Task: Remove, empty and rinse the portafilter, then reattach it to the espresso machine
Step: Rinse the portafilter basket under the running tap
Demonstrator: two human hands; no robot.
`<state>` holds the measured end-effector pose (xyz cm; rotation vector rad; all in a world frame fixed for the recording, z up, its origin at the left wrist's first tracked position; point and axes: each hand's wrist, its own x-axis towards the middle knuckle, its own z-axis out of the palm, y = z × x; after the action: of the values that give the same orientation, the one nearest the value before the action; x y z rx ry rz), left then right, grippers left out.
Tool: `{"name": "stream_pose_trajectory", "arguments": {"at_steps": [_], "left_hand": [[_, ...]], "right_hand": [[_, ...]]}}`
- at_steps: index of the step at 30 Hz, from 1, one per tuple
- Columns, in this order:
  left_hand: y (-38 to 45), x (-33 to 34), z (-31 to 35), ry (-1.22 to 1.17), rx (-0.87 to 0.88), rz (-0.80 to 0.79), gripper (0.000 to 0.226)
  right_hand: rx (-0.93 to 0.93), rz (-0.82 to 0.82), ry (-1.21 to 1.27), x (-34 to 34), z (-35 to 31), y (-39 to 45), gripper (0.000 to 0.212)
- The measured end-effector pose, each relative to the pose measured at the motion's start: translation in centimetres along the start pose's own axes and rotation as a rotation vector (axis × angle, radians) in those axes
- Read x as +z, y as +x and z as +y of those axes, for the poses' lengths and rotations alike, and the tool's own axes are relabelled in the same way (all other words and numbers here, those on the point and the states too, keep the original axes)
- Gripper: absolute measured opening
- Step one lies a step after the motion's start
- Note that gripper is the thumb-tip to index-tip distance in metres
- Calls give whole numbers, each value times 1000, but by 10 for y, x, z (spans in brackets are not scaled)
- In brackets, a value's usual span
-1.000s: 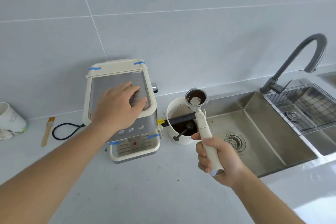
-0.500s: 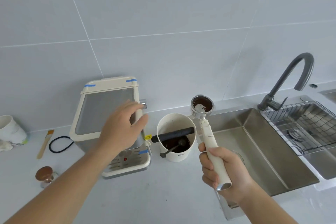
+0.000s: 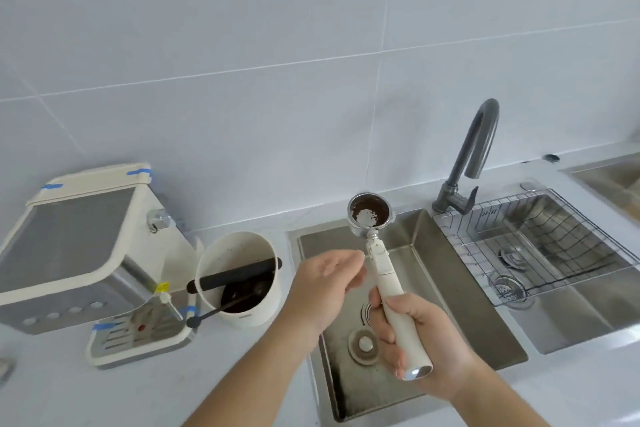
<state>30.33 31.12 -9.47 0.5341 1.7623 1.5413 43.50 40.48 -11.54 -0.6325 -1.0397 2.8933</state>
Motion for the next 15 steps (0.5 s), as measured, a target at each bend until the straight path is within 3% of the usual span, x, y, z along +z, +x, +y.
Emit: {"name": "stream_pose_trajectory", "arguments": {"at_steps": [5,8,15], "left_hand": [[14,66,-13,-44,-77,-151,31],[22,93,-23,-29,-115,-123,38],[42,123,-32,1,-178,-74,23]], "right_hand": [[16,60,-104,-41,-20,-24,22],[44,103,-160,-64,-24,-32,26],[52,132,-276,-102,-35,-45,32]]}}
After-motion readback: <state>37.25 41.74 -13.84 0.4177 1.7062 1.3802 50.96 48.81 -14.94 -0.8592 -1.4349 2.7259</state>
